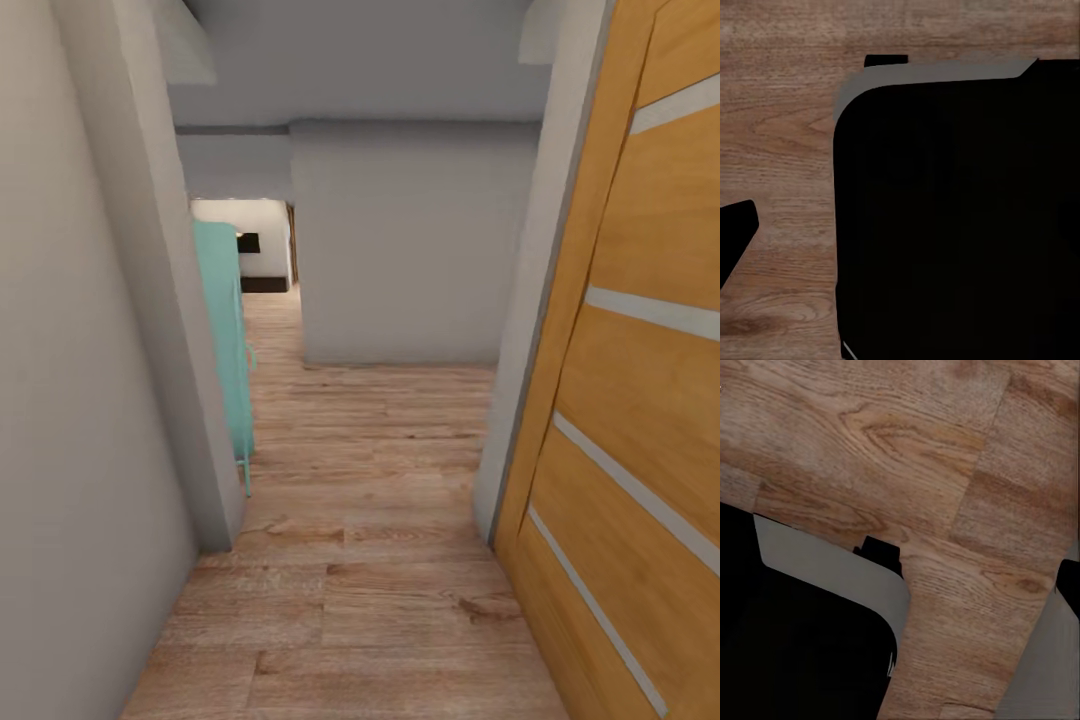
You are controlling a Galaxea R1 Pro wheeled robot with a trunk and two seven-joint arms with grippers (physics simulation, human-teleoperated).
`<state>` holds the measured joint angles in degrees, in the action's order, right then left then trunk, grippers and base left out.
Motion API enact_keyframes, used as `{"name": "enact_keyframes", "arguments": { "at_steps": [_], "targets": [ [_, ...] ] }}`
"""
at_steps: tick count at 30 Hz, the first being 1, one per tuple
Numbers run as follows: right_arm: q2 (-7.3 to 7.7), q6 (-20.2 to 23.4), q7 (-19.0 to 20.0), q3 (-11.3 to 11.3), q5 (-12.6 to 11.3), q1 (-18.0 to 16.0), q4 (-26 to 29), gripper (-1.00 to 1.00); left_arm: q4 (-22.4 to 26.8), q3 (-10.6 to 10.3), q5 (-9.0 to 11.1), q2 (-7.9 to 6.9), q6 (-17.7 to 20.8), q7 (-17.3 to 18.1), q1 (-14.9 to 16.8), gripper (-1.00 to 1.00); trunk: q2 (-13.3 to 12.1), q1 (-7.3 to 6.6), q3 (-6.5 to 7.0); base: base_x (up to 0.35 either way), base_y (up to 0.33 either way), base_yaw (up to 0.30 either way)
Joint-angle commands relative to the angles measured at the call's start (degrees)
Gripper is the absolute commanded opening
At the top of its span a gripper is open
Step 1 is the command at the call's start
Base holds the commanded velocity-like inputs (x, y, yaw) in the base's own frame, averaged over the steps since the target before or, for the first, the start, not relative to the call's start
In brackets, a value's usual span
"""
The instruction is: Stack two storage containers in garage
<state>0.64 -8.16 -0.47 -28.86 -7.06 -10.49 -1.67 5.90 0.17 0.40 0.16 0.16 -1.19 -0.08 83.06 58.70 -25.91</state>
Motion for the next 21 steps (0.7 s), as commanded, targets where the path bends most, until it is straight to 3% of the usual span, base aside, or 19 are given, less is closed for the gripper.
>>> {"name": "enact_keyframes", "arguments": {
  "at_steps": [1, 6, 21],
  "targets": [
    [-0.03, -0.4, 0.0, -0.5, -0.6, -0.1, -0.2, 1.0, 0.1, 0.0, 0.0, 0.01, 0.0, -0.1, 0.0, 1.0, 0.0, 0.03, -0.05, 0.323, 0.0, 0.247],
    [-0.03, -0.4, 0.0, -0.5, -0.6, -0.1, -0.2, 1.0, 0.1, 0.0, 0.0, 0.01, 0.0, -0.1, 0.0, 1.0, 0.0, 0.03, -0.05, 0.323, 0.0, 0.155],
    [0.06, -0.4, 0.0, -0.5, -0.4, -0.1, -0.2, 1.0, 0.1, 0.0, 0.0, 0.07, 0.0, -0.1, 0.0, 1.0, 0.0, 0.03, -0.05, 0.323, 0.0, 0.006]
  ]
}}
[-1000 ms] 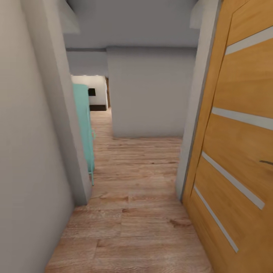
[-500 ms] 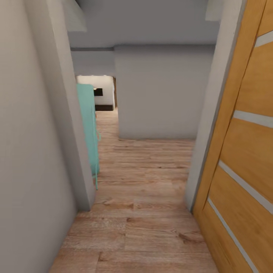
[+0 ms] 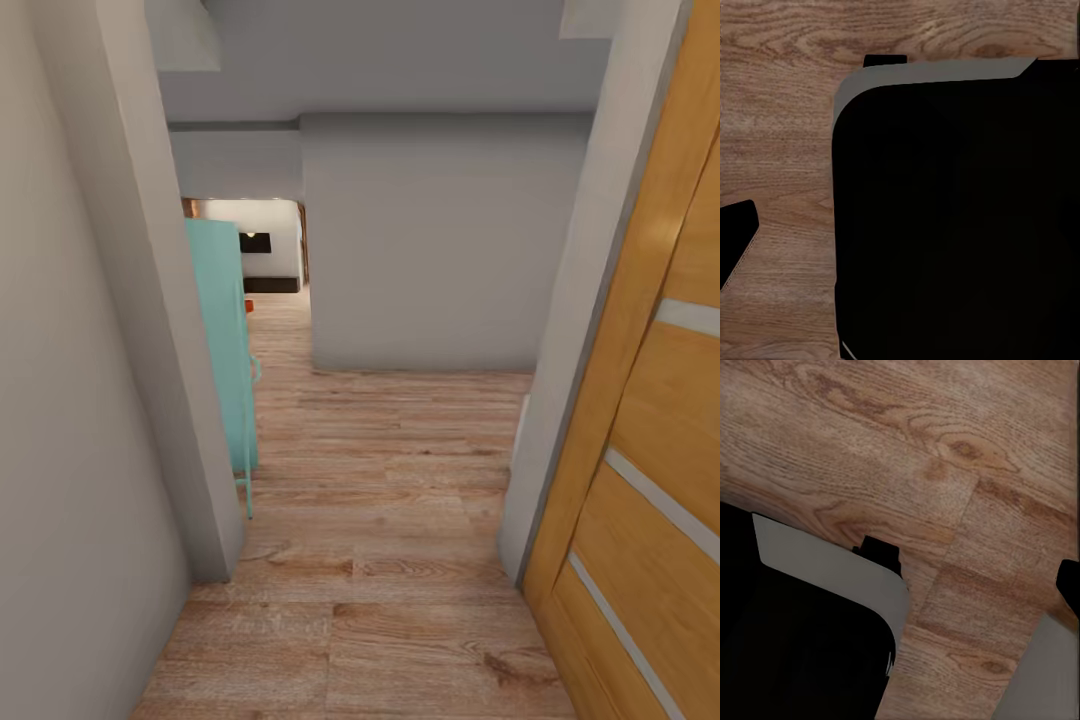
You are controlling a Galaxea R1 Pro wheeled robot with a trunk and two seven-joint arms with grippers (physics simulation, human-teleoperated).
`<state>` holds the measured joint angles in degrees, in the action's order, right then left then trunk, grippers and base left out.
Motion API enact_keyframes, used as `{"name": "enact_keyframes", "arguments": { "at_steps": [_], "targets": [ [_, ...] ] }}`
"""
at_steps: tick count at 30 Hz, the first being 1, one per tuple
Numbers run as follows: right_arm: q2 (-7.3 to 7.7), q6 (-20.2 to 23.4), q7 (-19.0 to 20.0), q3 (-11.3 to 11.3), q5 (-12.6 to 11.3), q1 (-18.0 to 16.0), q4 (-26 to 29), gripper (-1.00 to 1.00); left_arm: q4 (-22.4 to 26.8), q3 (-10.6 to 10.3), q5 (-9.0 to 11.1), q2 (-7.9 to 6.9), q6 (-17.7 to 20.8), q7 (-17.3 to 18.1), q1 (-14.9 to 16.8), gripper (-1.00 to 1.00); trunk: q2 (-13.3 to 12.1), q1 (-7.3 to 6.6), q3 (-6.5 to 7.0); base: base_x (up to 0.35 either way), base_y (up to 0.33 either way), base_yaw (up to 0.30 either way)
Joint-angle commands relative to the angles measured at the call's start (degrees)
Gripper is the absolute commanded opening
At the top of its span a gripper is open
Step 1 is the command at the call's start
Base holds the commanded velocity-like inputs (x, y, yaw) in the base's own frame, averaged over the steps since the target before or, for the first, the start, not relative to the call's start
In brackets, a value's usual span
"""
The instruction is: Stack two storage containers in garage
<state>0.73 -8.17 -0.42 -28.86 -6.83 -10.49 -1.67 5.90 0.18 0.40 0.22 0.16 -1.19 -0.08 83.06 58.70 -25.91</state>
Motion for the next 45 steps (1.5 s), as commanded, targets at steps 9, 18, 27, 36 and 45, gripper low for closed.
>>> {"name": "enact_keyframes", "arguments": {
  "at_steps": [9, 18, 27, 36, 45],
  "targets": [
    [-0.03, -0.4, 0.0, -0.5, -0.5, -0.1, -0.2, 1.0, 0.1, 0.0, 0.0, 0.04, 0.0, -0.1, 0.0, 1.0, 0.0, 0.03, -0.05, 0.323, 0.0, 0.0],
    [-0.03, -0.5, 0.0, -0.5, -0.6, -0.1, -0.2, 1.0, 0.1, 0.0, 0.0, 0.04, 0.0, -0.1, 0.0, 1.0, 0.0, 0.03, -0.05, 0.323, 0.0, 0.0],
    [-0.03, -0.4, 0.0, -0.5, -0.6, -0.1, -0.2, 1.0, 0.0, 0.0, 0.0, 0.04, 0.0, -0.1, 0.0, 1.0, 0.0, 0.03, -0.05, 0.323, 0.0, 0.0],
    [-0.03, -0.4, 0.0, -0.5, -0.6, -0.1, -0.2, 1.0, 0.0, 0.0, 0.0, 0.04, 0.0, -0.1, 0.0, 1.0, 0.0, 0.03, -0.05, 0.323, 0.0, 0.0],
    [-0.03, -0.4, 0.0, -0.5, -0.6, -0.1, -0.2, 1.0, 0.0, 0.0, 0.0, 0.04, 0.0, -0.1, 0.0, 1.0, 0.0, 0.03, -0.05, 0.323, 0.0, 0.0]
  ]
}}
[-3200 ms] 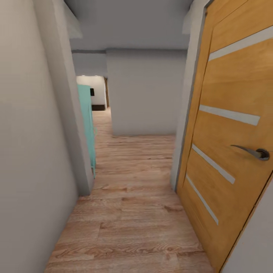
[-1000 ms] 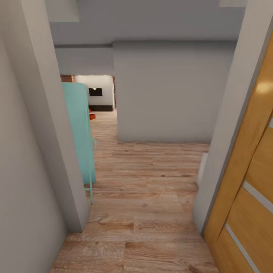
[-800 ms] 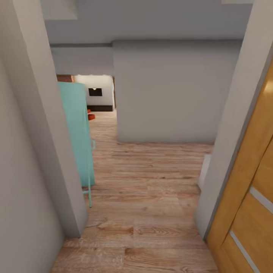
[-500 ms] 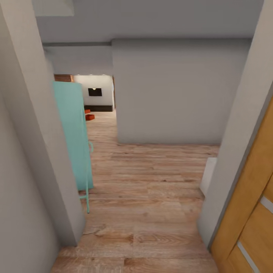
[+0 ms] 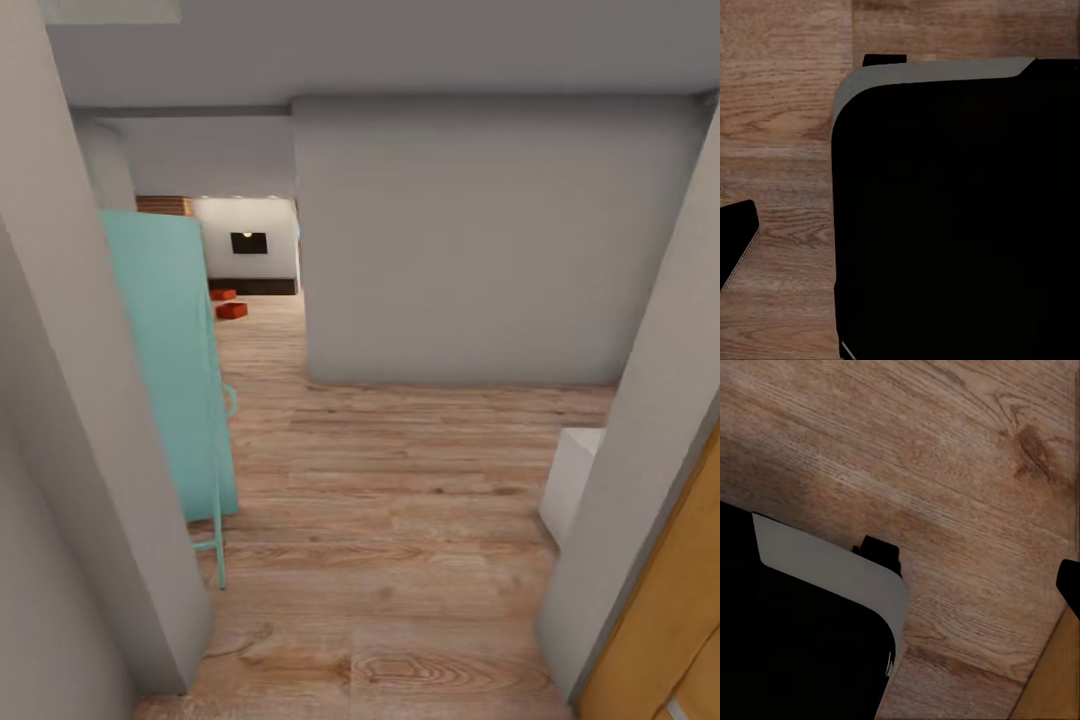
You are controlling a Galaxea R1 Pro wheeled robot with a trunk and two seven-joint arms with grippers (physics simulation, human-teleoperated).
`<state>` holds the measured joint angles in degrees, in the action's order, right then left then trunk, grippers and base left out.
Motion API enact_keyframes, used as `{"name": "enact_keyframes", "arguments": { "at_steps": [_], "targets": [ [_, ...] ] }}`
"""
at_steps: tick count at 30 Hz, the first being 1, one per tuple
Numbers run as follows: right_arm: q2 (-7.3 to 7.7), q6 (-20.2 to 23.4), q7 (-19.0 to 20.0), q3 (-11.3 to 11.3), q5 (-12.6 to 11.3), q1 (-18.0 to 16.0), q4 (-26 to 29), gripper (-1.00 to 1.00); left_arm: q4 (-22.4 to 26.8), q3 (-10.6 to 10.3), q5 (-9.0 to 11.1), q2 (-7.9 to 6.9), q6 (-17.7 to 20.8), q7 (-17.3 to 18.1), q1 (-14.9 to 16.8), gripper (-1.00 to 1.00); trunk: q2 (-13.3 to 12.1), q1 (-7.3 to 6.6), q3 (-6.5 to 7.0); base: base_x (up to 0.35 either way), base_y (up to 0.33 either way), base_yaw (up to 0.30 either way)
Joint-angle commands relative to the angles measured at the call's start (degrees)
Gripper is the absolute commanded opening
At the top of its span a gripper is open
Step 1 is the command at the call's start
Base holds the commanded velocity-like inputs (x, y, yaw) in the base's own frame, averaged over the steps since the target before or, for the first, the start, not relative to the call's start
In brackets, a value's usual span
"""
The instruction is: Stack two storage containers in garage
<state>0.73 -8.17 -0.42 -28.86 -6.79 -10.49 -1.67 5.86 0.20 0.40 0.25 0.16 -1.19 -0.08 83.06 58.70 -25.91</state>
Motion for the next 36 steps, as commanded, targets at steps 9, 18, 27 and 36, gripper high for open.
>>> {"name": "enact_keyframes", "arguments": {
  "at_steps": [9, 18, 27, 36],
  "targets": [
    [-0.03, -0.4, 0.0, -0.5, -0.6, -0.1, -0.2, 1.0, 0.1, 0.0, 0.0, 0.01, 0.0, -0.1, 0.0, 1.0, 0.0, 0.03, -0.05, 0.323, 0.0, 0.0],
    [-0.03, -0.4, -0.1, -0.5, -0.7, -0.1, -0.2, 1.0, 0.0, 0.0, 0.0, 0.01, 0.0, -0.1, 0.0, 1.0, 0.0, 0.03, -0.05, 0.323, 0.0, 0.0],
    [-0.03, -0.4, -0.1, -0.5, -0.8, -0.1, -0.2, 1.0, 0.0, 0.0, 0.0, -0.02, 0.0, -0.1, 0.0, 1.0, 0.0, 0.03, -0.05, 0.323, 0.0, 0.0],
    [-0.03, -0.4, -0.1, -0.5, -0.8, -0.1, -0.2, 1.0, 0.0, 0.0, 0.0, -0.01, 0.0, -0.1, 0.0, 1.0, 0.0, 0.03, -0.05, 0.323, 0.0, 0.0]
  ]
}}
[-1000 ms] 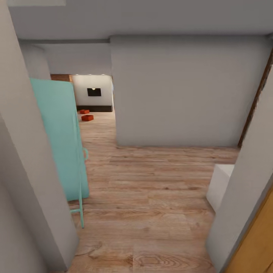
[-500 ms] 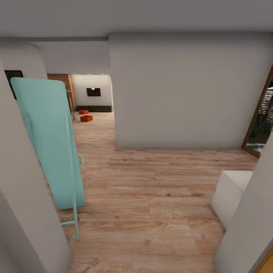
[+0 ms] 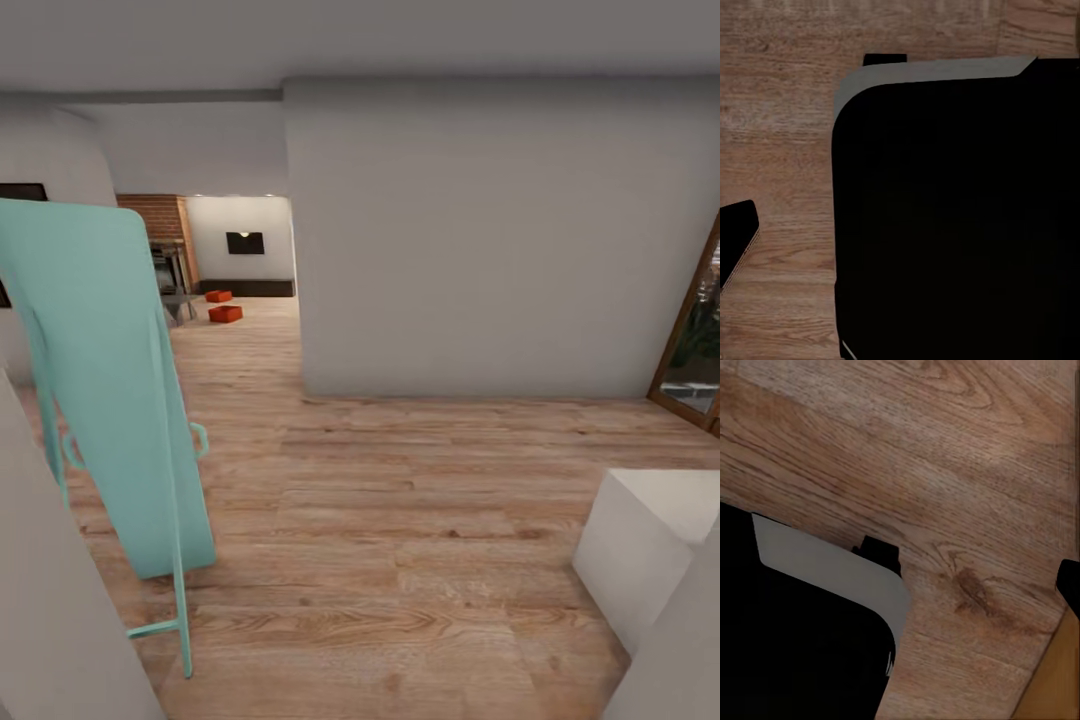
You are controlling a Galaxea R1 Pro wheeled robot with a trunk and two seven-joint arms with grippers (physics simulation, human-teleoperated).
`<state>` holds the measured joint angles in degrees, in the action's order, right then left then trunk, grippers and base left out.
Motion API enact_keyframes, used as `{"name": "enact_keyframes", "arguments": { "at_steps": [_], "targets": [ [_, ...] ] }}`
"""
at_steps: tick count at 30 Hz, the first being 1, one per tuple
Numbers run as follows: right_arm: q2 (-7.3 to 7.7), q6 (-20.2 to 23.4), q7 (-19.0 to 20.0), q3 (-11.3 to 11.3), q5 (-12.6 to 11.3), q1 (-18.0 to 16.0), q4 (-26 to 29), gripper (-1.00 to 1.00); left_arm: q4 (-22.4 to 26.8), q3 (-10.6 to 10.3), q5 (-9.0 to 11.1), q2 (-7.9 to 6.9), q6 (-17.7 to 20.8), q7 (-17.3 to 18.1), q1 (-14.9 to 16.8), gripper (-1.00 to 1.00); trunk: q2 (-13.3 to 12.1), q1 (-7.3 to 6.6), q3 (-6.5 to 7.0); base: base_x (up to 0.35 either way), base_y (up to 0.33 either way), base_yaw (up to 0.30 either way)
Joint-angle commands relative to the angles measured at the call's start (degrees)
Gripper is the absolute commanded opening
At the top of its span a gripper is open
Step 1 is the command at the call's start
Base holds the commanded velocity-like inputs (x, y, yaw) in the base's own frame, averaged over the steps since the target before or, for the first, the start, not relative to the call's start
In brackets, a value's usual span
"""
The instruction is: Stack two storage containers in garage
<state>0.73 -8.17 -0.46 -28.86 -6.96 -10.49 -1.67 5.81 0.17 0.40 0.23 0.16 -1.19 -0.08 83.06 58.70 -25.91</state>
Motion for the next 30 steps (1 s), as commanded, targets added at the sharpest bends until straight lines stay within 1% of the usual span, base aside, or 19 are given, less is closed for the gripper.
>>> {"name": "enact_keyframes", "arguments": {
  "at_steps": [1, 30],
  "targets": [
    [-0.03, -0.4, 0.0, -0.5, -0.6, -0.1, -0.2, 1.0, 0.1, 0.0, 0.0, 0.02, 0.0, -0.1, 0.0, 1.0, 0.0, 0.03, -0.05, 0.322, 0.0, 0.0],
    [-0.03, -0.4, -0.1, -0.5, -0.7, -0.1, -0.2, 1.0, 0.1, 0.0, 0.0, -0.05, 0.0, -0.1, 0.0, 1.0, 0.0, 0.03, -0.05, 0.323, 0.0, 0.0]
  ]
}}
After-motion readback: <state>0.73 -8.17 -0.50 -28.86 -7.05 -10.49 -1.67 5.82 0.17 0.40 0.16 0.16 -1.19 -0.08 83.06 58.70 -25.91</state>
